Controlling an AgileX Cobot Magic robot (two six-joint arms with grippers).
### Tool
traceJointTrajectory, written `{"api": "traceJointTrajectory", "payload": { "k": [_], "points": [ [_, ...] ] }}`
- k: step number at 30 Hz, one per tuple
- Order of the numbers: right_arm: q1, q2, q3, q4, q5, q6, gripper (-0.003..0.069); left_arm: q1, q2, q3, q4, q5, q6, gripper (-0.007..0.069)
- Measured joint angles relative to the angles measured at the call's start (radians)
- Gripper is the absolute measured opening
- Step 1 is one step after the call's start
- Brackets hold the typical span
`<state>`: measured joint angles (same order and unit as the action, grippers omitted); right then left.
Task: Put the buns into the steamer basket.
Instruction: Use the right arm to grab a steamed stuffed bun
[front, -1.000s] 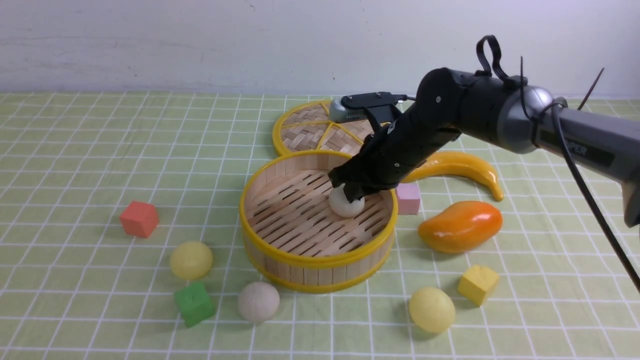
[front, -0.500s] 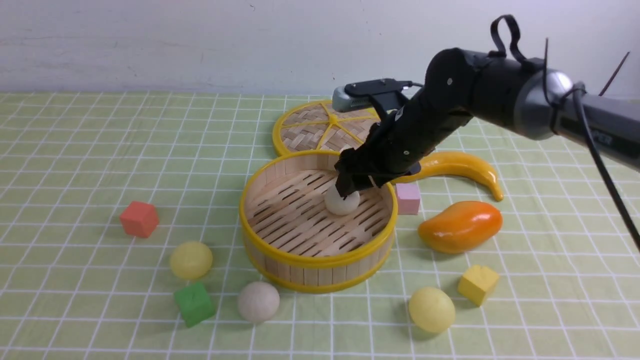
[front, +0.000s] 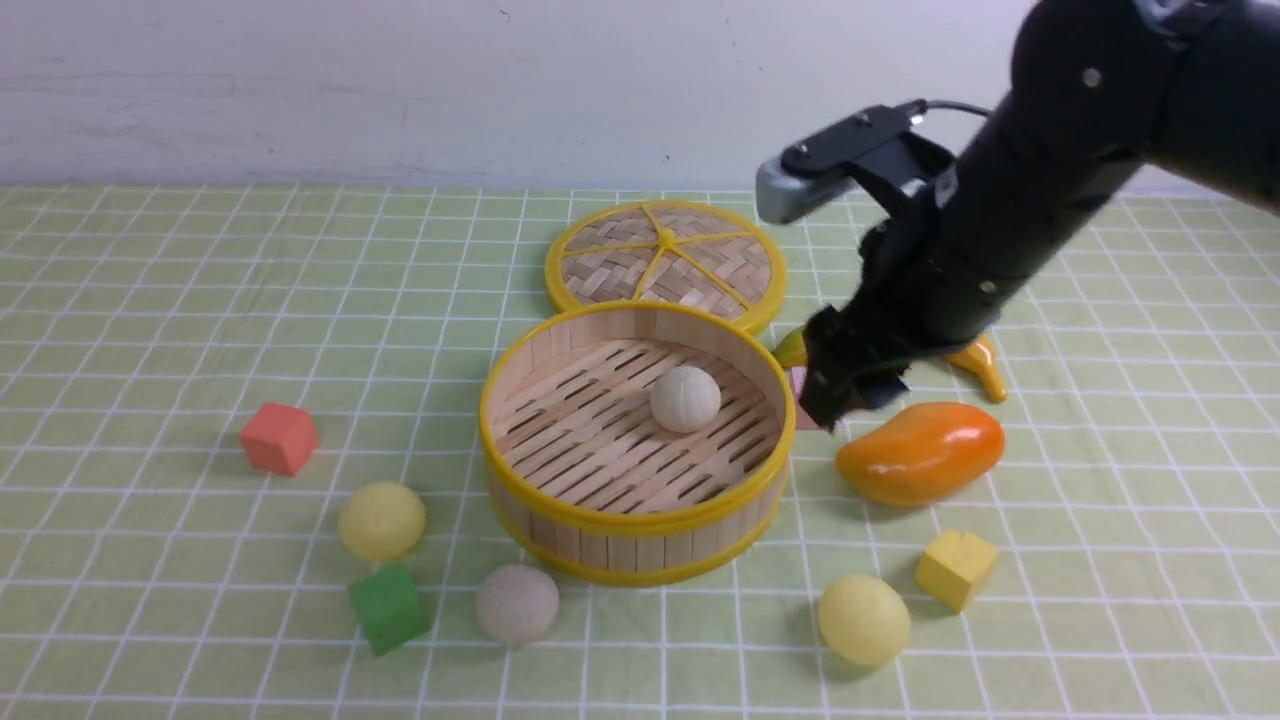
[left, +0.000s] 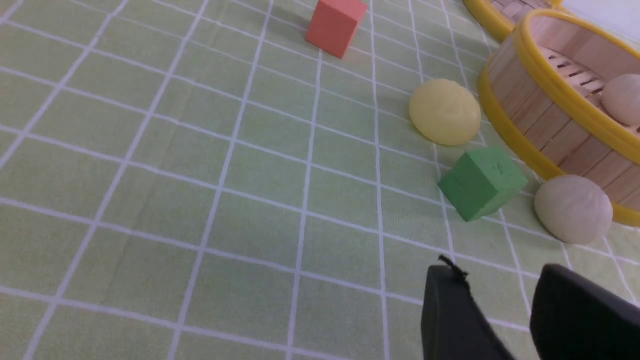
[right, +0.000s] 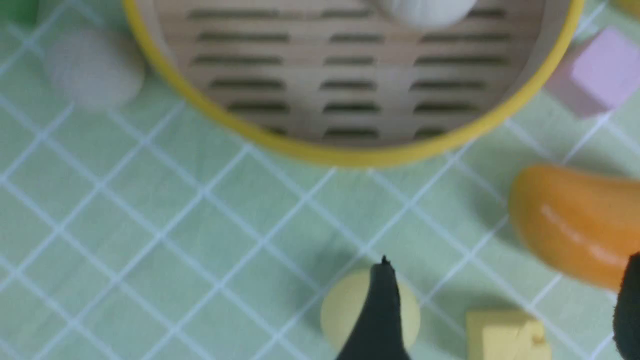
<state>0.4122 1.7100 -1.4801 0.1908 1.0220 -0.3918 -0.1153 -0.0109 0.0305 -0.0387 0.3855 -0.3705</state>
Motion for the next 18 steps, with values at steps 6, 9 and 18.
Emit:
{"api": "traceJointTrajectory", "payload": {
  "k": [6, 9, 18],
  "points": [
    [0.016, -0.079, 0.189, -0.005, 0.001, -0.02, 0.0558, 0.0, 0.0, 0.0, 0.0, 0.0, 0.0, 0.0238],
    [0.016, -0.078, 0.258, 0.006, -0.062, 0.002, 0.0536, 0.0, 0.0, 0.0, 0.0, 0.0, 0.0, 0.0238],
    [0.016, -0.004, 0.272, 0.065, -0.136, 0.044, 0.042, 0.0, 0.0, 0.0, 0.0, 0.0, 0.0, 0.0238]
  ]
}}
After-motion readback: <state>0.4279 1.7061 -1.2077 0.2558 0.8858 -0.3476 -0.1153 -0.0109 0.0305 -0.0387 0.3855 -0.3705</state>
